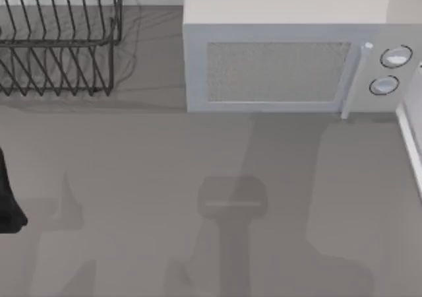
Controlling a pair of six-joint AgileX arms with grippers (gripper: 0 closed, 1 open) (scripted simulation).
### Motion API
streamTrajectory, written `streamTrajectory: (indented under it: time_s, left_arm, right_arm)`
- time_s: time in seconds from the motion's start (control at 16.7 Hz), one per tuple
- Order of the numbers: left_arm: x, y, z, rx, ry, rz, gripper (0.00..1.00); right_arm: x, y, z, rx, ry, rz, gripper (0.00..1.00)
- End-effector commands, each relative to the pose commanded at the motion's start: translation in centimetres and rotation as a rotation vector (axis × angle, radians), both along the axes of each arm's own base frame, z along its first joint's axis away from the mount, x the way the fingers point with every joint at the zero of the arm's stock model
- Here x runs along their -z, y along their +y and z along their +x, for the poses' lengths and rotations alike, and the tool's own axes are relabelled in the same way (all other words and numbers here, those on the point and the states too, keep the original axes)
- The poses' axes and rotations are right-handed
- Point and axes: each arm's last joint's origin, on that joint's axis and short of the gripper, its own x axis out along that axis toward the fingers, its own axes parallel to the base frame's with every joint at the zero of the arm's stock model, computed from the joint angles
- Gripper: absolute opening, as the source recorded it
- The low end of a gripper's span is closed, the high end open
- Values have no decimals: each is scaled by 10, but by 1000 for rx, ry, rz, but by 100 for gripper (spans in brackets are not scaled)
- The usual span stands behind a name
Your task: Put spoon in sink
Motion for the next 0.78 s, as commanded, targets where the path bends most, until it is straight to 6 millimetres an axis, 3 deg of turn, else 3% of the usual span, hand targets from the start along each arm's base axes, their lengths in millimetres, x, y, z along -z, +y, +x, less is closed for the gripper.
streamTrajectory:
  time_s: [0.06, 0.78]
  left_arm:
    - [0, 0, 0, 0, 0, 0, 100]
    - [0, 0, 0, 0, 0, 0, 100]
  right_arm:
    - [0, 0, 0, 0, 0, 0, 0]
    - [0, 0, 0, 0, 0, 0, 90]
